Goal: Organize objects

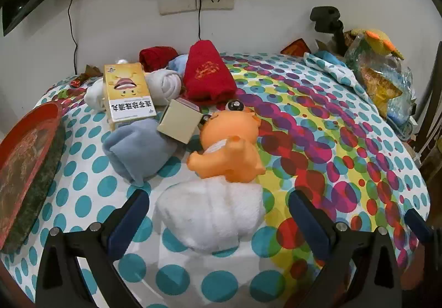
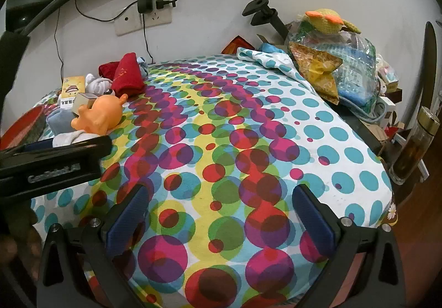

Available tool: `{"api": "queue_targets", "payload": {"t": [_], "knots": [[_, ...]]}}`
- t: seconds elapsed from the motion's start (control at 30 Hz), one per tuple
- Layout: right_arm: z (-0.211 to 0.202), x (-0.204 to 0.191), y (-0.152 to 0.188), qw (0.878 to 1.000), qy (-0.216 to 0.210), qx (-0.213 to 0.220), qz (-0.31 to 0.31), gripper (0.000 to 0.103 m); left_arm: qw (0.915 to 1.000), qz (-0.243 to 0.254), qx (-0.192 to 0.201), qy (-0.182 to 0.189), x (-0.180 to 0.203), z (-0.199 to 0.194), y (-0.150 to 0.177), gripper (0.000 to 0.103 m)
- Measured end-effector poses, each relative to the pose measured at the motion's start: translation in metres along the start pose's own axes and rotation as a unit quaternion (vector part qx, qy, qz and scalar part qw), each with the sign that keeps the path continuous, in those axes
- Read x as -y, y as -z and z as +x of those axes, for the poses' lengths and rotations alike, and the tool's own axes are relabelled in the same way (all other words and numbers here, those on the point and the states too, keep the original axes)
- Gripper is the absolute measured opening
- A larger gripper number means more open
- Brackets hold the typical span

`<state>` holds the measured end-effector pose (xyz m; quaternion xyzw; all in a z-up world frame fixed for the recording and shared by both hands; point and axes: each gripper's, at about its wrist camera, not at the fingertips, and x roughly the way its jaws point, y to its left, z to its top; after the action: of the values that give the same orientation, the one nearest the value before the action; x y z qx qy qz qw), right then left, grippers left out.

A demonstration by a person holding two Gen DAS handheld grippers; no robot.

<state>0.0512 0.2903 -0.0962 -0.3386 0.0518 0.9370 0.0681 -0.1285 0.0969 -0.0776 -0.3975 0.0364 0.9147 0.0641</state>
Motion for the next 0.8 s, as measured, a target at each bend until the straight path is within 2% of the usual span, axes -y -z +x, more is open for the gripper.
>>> {"api": "queue_targets", "payload": {"t": [0.3,0.37,0.4,0.43,0.6,0.8], "knots": [[0.001,-0.003,0.0,1.0,-0.002,-0.002,-0.001,0.103,1.0,-0.004,-0.004,-0.006,0.0,0.001,-0.001,0.102],[0.001,-0.006,0.0,1.0,-0.002,-0.003,-0.004,0.103,1.0,-0.002,-0.004,-0.006,0.0,0.0,0.0,0.089],[0.001,-0.007,0.0,1.0,-0.001,-0.003,-0.006,0.103,0.9999,-0.002,-0.005,-0.009,0.0,-0.001,0.0,0.077],[0.001,-0.008,0.001,1.0,-0.001,-0.003,-0.006,0.103,0.9999,-0.002,-0.007,-0.011,-0.001,-0.001,0.001,0.069],[-0.001,-0.009,0.001,1.0,-0.005,-0.005,-0.005,0.103,1.0,0.0,-0.001,-0.008,-0.003,-0.014,0.004,0.063],[-0.005,-0.015,0.0,1.0,-0.004,-0.004,-0.013,0.103,0.9999,-0.009,0.012,-0.006,-0.013,-0.036,0.007,0.062]]}}
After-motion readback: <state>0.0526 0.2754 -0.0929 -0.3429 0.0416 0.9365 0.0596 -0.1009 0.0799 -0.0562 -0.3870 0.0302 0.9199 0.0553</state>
